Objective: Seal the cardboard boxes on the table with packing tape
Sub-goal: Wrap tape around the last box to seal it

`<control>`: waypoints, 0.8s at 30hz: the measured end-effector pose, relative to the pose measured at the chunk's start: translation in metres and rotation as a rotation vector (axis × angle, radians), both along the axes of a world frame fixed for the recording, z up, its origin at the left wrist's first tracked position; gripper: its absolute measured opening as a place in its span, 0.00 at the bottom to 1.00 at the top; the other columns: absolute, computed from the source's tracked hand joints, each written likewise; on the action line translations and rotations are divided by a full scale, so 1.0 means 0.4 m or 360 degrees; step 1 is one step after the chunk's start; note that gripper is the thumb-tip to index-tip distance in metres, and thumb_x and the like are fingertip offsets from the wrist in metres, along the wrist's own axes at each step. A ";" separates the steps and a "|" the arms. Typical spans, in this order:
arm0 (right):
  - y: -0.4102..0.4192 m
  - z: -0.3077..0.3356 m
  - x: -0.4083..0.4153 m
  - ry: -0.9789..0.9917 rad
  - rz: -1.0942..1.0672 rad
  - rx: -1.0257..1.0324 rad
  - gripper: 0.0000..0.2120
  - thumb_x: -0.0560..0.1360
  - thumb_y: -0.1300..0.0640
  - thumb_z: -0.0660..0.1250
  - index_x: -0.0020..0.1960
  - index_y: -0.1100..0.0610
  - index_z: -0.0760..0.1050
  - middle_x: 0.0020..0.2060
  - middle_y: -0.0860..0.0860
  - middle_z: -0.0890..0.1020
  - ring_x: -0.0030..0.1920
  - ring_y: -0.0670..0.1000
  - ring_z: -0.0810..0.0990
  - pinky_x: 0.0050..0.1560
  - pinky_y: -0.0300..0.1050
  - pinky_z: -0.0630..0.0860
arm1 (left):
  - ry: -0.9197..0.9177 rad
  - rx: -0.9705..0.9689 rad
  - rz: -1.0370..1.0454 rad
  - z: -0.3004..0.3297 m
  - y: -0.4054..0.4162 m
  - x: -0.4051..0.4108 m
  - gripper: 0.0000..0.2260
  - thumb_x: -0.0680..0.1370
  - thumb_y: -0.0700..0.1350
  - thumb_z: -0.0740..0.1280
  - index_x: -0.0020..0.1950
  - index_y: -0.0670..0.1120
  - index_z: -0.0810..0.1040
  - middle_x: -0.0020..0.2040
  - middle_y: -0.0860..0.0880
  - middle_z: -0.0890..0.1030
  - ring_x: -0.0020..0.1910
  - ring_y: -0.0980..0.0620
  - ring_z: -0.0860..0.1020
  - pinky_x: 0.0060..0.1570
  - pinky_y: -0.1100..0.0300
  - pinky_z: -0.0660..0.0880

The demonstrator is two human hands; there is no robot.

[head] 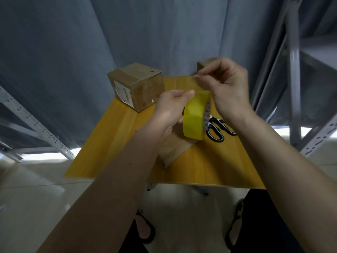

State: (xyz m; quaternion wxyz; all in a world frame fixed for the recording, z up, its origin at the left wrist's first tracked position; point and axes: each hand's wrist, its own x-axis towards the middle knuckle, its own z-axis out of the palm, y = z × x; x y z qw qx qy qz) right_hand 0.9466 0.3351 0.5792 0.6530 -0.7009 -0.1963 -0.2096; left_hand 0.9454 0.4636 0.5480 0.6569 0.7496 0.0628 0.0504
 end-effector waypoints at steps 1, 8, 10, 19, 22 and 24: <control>-0.012 0.003 0.000 0.0046 -0.0013 0.0096 0.08 0.73 0.72 0.67 0.44 0.61 0.76 0.39 0.57 0.79 0.41 0.53 0.80 0.45 0.47 0.79 | 0.0005 -0.0048 -0.0068 -0.001 -0.003 -0.009 0.18 0.78 0.49 0.69 0.61 0.38 0.76 0.34 0.50 0.77 0.22 0.55 0.71 0.20 0.64 0.65; -0.076 -0.030 0.005 0.0389 -0.0055 0.0340 0.09 0.77 0.70 0.64 0.43 0.58 0.73 0.37 0.57 0.78 0.36 0.50 0.78 0.42 0.49 0.81 | 0.0473 0.1751 -0.0214 -0.099 0.096 -0.049 0.54 0.58 0.69 0.75 0.77 0.57 0.54 0.78 0.45 0.53 0.76 0.41 0.53 0.71 0.37 0.56; -0.083 -0.043 -0.005 0.0426 -0.0053 0.0312 0.09 0.77 0.69 0.64 0.43 0.58 0.73 0.37 0.57 0.78 0.36 0.49 0.78 0.40 0.46 0.81 | 0.0704 0.1974 -0.0277 -0.124 0.126 -0.039 0.60 0.56 0.69 0.76 0.78 0.60 0.44 0.79 0.44 0.44 0.77 0.37 0.45 0.70 0.32 0.48; -0.091 -0.025 -0.014 0.0501 0.0116 0.0254 0.05 0.76 0.70 0.66 0.44 0.62 0.74 0.34 0.58 0.76 0.29 0.48 0.76 0.28 0.39 0.77 | 0.0748 0.0069 0.0071 -0.062 0.171 -0.008 0.43 0.63 0.56 0.78 0.73 0.49 0.65 0.63 0.45 0.76 0.55 0.42 0.77 0.45 0.48 0.78; -0.067 -0.015 -0.002 0.0604 0.0349 0.0118 0.05 0.75 0.70 0.66 0.43 0.63 0.74 0.32 0.59 0.76 0.28 0.48 0.76 0.27 0.40 0.76 | 0.0941 -0.0369 0.0108 -0.059 0.156 -0.031 0.32 0.65 0.63 0.73 0.62 0.47 0.74 0.52 0.43 0.82 0.46 0.39 0.79 0.44 0.44 0.75; -0.048 -0.015 0.005 0.0689 0.0474 0.0064 0.07 0.75 0.70 0.66 0.42 0.61 0.74 0.32 0.57 0.77 0.30 0.49 0.76 0.27 0.40 0.77 | 0.1004 -0.0534 0.0175 -0.071 0.139 -0.041 0.28 0.66 0.65 0.72 0.53 0.44 0.75 0.39 0.41 0.85 0.39 0.38 0.83 0.35 0.42 0.80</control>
